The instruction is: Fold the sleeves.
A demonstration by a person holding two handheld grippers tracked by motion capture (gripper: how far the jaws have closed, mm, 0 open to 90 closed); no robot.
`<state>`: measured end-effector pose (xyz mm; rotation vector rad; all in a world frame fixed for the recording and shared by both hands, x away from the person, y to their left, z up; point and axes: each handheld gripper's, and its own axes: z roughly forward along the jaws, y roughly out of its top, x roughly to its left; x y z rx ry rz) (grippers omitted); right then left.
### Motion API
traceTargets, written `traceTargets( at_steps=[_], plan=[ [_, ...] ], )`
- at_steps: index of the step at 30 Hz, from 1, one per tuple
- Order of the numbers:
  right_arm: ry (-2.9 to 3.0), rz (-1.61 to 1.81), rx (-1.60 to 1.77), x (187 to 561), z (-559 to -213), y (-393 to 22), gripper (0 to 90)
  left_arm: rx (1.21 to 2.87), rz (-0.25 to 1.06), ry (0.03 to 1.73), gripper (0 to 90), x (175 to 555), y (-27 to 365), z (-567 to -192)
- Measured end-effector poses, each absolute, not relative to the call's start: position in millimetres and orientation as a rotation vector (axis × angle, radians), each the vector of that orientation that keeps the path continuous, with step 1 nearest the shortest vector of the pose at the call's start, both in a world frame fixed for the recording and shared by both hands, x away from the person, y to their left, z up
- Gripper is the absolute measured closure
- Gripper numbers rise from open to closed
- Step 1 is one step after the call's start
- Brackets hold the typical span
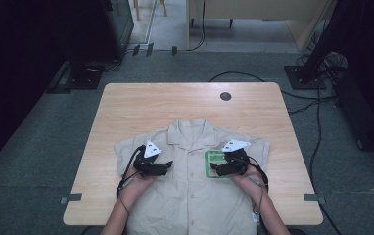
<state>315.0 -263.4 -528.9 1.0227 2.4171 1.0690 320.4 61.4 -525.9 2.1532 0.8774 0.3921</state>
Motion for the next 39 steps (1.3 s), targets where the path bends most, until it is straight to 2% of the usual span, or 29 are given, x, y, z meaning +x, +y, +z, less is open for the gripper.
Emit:
traceTargets(
  at_steps=[39],
  plan=[
    [2.417, 1.076, 1.029, 314.5, -528.7, -262.9, 11.6, 2.141, 0.418, 0.921, 22.6, 320.6, 62.1, -525.9]
  ],
)
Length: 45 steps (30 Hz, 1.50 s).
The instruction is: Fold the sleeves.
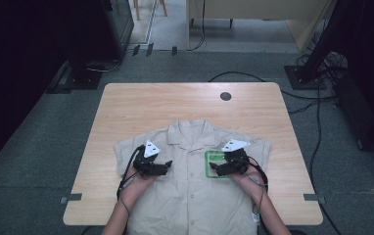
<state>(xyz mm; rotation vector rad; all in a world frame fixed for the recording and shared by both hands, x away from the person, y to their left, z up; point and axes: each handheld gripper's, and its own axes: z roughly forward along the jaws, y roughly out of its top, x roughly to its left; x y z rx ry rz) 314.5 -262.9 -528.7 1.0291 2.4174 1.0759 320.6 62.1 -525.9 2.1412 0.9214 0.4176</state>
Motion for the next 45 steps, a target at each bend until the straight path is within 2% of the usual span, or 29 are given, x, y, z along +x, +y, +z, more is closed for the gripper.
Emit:
traceTargets(
  at_steps=[4, 16, 18, 45],
  plan=[
    [2.411, 1.06, 1.055, 315, -527, -263, 14.9, 2.141, 0.417, 0.921, 22.6, 321, 62, -526],
    [2.406, 1.086, 1.071, 316, -520, -268, 15.2, 2.141, 0.418, 0.923, 22.6, 321, 62, -526],
    [2.399, 1.122, 1.065, 315, -519, -269, 18.4, 2.141, 0.418, 0.923, 22.6, 321, 62, -526],
    [2.37, 1.094, 1.052, 314, -514, -285, 21.3, 2.141, 0.418, 0.923, 22.6, 321, 62, -526]
  ],
)
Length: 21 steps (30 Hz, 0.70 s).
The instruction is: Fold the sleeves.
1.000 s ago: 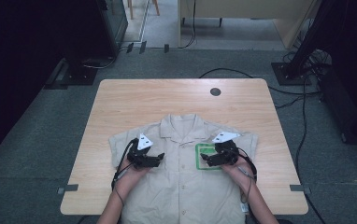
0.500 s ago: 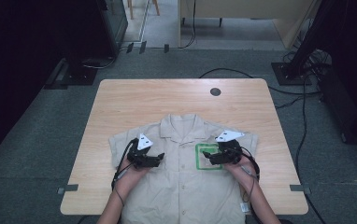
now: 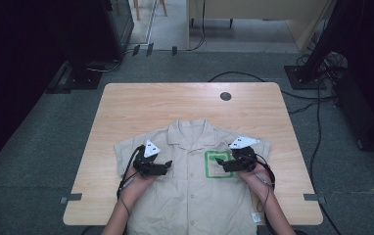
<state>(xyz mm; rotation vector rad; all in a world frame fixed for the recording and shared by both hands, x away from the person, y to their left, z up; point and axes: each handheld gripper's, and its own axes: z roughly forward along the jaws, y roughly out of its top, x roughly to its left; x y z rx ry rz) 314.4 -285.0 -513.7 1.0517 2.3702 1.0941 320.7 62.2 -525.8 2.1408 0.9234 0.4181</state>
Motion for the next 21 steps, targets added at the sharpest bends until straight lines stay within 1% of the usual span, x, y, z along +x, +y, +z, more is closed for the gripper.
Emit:
traceTargets(
  at_steps=[21],
  plan=[
    [2.351, 1.094, 1.088, 318, -511, -302, 22.2, 2.14, 0.418, 0.924, 22.6, 321, 62, -526]
  ],
)
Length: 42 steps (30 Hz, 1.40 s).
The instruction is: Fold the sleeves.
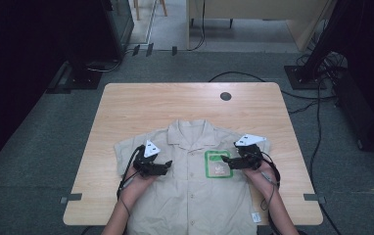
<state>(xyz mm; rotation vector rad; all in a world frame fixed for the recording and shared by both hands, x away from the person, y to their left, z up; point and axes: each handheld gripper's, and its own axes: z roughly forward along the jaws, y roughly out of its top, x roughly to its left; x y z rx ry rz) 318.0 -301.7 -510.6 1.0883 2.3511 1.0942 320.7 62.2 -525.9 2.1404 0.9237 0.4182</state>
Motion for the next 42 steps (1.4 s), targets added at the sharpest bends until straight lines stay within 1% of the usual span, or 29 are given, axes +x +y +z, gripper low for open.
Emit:
traceTargets(
  at_steps=[34, 42],
  plan=[
    [2.338, 1.092, 1.1, 324, -510, -318, 24.2, 2.14, 0.42, 0.925, 22.6, 321, 62, -526],
    [2.322, 1.102, 1.111, 325, -510, -329, 24.4, 2.14, 0.42, 0.925, 22.6, 321, 62, -526]
  ],
)
